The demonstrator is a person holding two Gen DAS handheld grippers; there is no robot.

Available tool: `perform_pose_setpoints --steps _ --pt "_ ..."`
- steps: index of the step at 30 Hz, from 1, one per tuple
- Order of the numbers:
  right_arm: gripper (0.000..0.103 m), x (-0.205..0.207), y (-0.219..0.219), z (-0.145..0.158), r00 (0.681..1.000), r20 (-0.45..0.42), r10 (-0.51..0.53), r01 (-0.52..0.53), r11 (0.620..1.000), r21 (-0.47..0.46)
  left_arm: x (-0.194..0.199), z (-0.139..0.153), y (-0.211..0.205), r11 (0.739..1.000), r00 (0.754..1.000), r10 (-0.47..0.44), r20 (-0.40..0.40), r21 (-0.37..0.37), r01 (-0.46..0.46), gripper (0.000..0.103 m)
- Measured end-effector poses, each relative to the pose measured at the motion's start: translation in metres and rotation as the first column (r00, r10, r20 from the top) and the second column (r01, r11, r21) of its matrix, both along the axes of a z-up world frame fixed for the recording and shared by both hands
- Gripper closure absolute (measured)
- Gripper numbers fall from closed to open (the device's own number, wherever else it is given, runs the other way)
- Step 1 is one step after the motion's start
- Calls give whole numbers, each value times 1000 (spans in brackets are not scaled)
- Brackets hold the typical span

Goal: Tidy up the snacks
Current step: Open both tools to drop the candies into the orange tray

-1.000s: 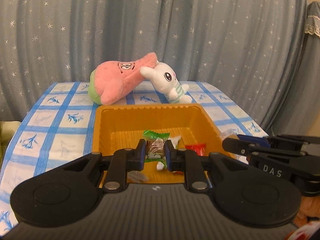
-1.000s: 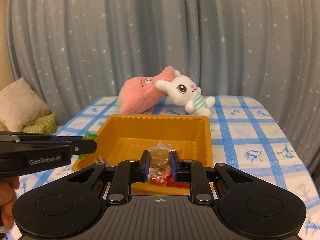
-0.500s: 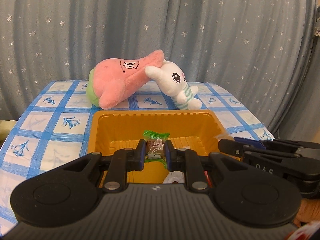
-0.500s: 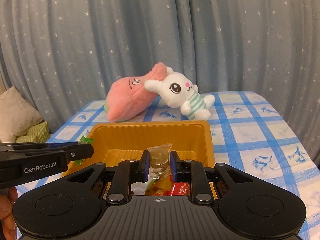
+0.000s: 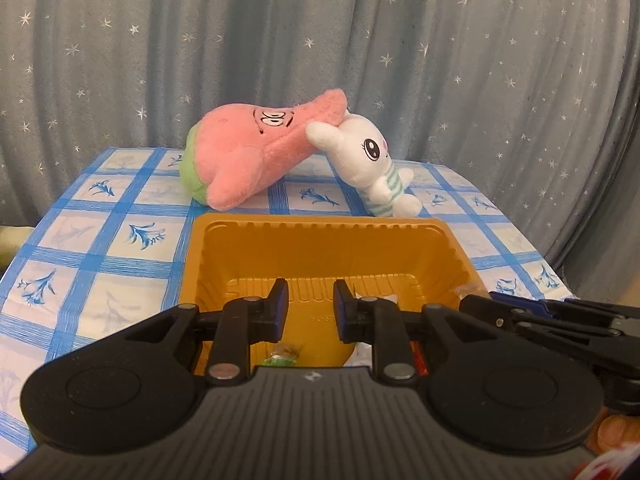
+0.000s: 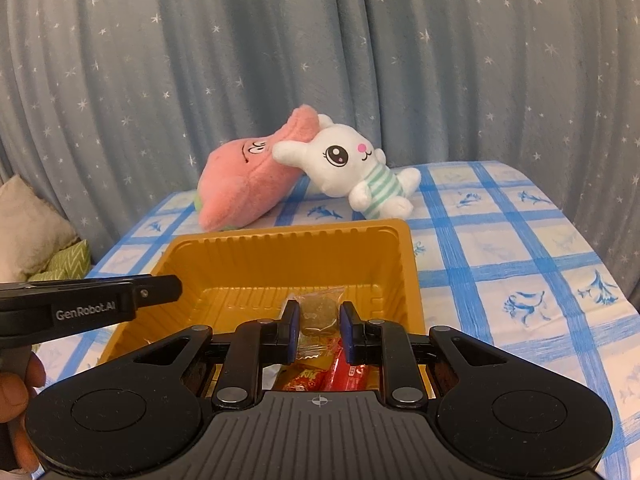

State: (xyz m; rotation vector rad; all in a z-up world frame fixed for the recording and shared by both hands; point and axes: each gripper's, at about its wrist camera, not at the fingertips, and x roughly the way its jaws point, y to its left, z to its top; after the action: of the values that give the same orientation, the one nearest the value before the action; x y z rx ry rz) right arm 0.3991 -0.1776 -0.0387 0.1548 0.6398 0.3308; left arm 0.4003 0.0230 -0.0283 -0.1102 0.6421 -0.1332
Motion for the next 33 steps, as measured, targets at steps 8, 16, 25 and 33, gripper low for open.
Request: perform_pose_setpoints --steps 8,16,25,33 --pt "82 -2 5 3 1000 8 6 -6 1000 18 -4 1 7 1000 1000 12 -5 -1 -12 81" --pt "67 2 5 2 1000 18 -3 1 996 85 -5 -3 11 1000 1000 15 -16 5 -15 70" --pt "45 5 -24 2 994 -14 -110 111 977 183 -8 -4 15 1000 1000 18 -20 10 -18 67" --pt "45 0 -23 8 994 4 -108 106 981 160 -16 -1 7 1000 1000 -1 -9 27 1 65"
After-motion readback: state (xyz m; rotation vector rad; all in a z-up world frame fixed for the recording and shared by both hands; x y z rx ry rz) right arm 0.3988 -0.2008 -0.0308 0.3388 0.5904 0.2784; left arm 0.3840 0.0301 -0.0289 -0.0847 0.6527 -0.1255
